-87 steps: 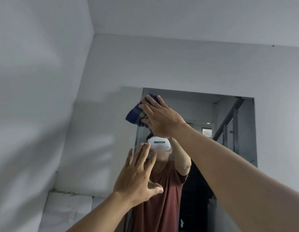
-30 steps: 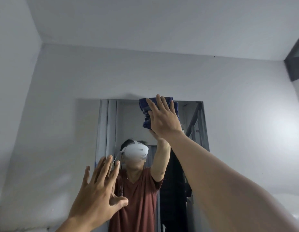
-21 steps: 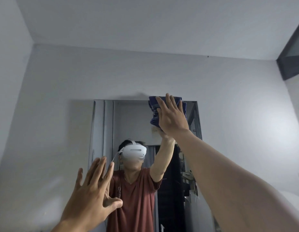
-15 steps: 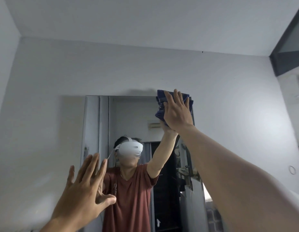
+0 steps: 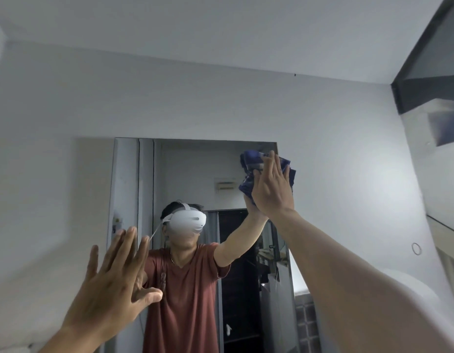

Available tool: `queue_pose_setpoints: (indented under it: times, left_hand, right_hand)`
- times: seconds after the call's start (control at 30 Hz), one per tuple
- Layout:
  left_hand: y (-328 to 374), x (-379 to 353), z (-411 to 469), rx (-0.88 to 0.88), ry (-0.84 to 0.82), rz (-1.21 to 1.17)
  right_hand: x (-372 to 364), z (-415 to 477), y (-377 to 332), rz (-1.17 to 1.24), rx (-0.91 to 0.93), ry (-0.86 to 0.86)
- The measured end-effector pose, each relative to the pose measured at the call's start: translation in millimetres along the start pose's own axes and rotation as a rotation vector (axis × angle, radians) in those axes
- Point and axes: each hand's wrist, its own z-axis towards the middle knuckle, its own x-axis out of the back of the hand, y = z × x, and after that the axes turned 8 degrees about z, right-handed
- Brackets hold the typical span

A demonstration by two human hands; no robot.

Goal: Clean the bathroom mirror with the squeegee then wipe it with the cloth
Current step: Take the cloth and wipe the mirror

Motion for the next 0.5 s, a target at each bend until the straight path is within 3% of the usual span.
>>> queue_pose_setpoints:
  times: [0.3,0.5]
  left_hand:
    - [1,-8,-27,-0.067,-0.011,0.001]
    - [5,-10,-30,-0.074,-0.003,-0.038]
  right_hand:
    - [-10,-28,1,-0.062,-0.026,0.09]
    - [-25,-38,-27,-0.042,-0.014,0.061]
